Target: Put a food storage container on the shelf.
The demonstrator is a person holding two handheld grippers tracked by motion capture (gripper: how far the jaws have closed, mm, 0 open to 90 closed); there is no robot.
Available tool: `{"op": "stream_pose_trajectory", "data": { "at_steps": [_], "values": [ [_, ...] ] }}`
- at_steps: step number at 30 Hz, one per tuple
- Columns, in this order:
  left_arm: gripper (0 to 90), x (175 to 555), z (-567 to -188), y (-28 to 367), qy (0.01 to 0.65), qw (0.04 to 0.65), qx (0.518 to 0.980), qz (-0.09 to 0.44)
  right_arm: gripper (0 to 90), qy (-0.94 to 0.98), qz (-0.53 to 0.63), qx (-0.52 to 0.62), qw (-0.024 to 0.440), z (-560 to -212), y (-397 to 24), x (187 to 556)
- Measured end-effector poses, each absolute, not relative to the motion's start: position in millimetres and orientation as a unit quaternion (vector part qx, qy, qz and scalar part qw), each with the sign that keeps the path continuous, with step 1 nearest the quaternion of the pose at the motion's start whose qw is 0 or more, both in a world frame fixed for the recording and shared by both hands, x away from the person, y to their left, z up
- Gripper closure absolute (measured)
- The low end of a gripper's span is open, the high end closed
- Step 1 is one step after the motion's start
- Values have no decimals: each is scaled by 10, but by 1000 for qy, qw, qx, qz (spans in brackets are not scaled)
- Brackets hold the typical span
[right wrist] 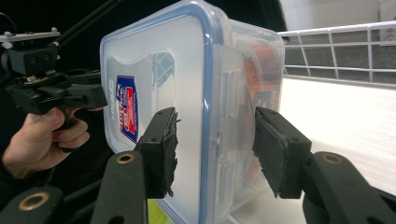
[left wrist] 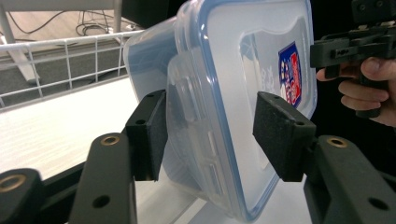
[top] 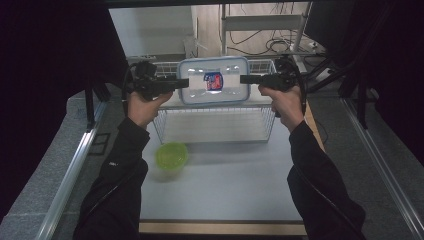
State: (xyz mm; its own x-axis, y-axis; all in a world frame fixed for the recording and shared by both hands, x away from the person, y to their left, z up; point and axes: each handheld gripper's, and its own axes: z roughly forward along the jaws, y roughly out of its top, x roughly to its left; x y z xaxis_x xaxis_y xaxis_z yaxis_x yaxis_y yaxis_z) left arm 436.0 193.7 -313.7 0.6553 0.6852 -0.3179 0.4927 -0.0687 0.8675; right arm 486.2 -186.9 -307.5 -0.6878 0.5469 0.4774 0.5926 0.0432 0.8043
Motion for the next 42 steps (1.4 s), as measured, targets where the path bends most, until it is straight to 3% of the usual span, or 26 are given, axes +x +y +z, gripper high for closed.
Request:
{"op": "stream_pose_trajectory", "data": {
  "at_steps": [9, 13, 18, 23, 29, 32, 35, 39, 42],
  "values": [
    [357, 4382, -3170, 1884, 410, 545, 725, 95, 481, -724, -563, -398, 2, -3087, -1850, 4864],
    [264, 4441, -3224, 1864, 425, 544, 720, 74, 450, -729, -552, -405, -11, -3109, -1813, 4859],
    [238, 4523, -3281, 1917, 441, 556, 703, 47, 449, -727, -550, -412, -11, -3162, -1805, 4878],
    [154, 4522, -3258, 1936, 454, 535, 708, 80, 449, -726, -548, -415, -23, -3149, -1826, 4857],
    [151, 4347, -3209, 1963, 431, 547, 711, 101, 446, -731, -545, -408, -38, -3158, -1871, 4817],
    [217, 4135, -3161, 1910, 410, 544, 720, 133, 470, -737, -543, -400, -50, -3151, -1905, 4775],
    [399, 3910, -3170, 1842, 391, 539, 728, 163, 525, -745, -537, -392, -63, -3141, -1919, 4730],
    [661, 3724, -3300, 1734, 370, 535, 744, 152, 612, -750, -532, -387, -69, -3148, -1914, 4701],
    [750, 3715, -3397, 1643, 362, 524, 756, 151, 656, -751, -531, -385, -72, -3165, -1902, 4692]
  ]
}}
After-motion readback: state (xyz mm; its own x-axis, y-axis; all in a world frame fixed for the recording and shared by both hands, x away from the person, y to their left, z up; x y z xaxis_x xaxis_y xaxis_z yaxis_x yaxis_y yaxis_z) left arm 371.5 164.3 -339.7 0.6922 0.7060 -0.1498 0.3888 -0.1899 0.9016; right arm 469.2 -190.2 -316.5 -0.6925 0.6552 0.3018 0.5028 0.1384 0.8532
